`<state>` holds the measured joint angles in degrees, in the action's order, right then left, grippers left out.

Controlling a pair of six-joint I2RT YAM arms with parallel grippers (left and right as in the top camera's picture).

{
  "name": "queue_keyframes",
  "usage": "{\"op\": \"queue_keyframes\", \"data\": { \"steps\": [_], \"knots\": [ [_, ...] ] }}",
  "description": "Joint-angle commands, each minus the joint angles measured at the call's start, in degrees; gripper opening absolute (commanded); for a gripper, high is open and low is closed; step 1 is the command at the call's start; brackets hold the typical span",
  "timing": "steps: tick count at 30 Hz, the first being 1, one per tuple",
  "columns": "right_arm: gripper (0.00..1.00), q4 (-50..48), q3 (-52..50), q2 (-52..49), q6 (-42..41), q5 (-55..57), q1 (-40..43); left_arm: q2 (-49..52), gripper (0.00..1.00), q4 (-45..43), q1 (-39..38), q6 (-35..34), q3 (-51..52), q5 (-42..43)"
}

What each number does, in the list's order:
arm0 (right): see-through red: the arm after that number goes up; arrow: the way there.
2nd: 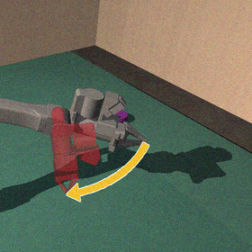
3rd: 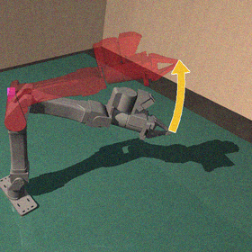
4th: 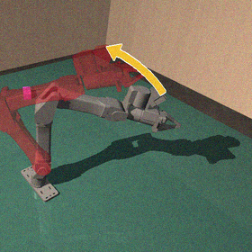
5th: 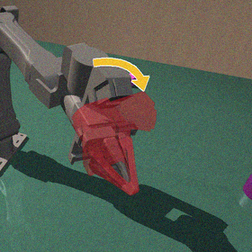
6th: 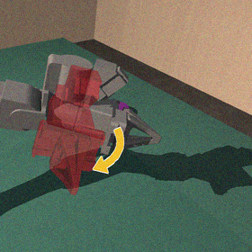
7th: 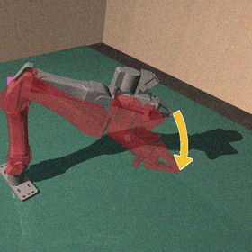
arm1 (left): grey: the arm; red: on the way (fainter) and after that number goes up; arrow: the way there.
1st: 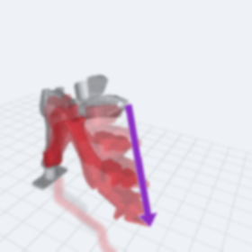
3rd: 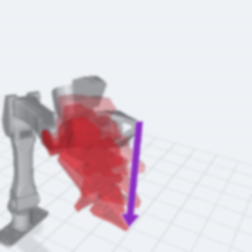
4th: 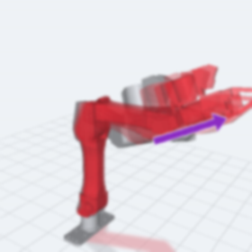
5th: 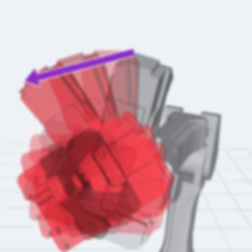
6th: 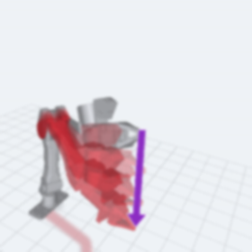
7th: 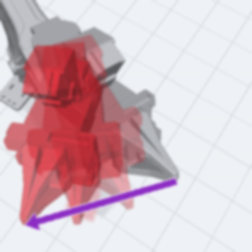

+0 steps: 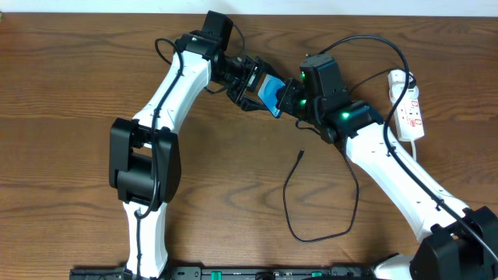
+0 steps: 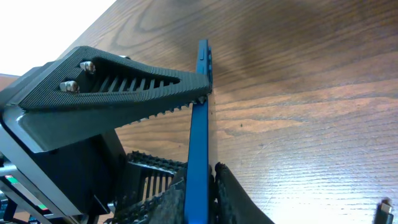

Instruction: Plug charger to phone and switch on socket

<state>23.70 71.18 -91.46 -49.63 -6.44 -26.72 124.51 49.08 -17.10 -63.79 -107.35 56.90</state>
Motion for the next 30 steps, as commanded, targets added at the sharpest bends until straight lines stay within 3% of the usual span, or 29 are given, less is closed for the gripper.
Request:
{"op": "queue_keyframes", "data": {
  "steps": [1,4,12,17,20,24,26,27,30],
  "knots": [
    [0.08,0.2,1.1,-0.4,-0.1,0.0,-0.4,-1.5,0.73,0.1,0.0,1.2,-0.2,2.7],
    [0.02,0.6,1.1,-0.4,-0.1,0.0,-0.4,-1.5,0.73,0.1,0.0,1.2,-0.2,2.7],
    [0.01,0.8,1.1,-0.4,-0.2,-0.1,-0.4,-1.5,0.74,0.1,0.0,1.2,-0.2,2.7],
    [0.01,0.7,1.1,-0.3,-5.0,0.5,0.5,-1.5,0.97,0.0,0.0,1.2,-0.2,2.4],
    [0.01,-0.1,1.1,0.0,-7.1,0.5,2.1,-1.5,1.00,0.0,0.0,1.1,-0.2,2.4],
    [0.01,-0.1,1.1,1.3,-15.8,1.2,5.3,-1.5,1.00,-2.1,0.0,1.1,-0.2,2.4],
    [0.01,-0.1,1.1,2.4,-23.7,2.7,7.4,-1.5,1.00,-2.1,0.0,-0.3,-0.2,2.4],
    [0.01,-0.1,1.1,2.8,-31.5,2.2,8.7,-1.5,1.00,-2.1,0.0,-2.8,-0.2,2.5],
    [0.01,-0.1,1.1,2.9,-39.1,0.7,8.9,-1.5,1.00,-2.1,0.0,-6.2,-0.2,2.5]
  ]
}}
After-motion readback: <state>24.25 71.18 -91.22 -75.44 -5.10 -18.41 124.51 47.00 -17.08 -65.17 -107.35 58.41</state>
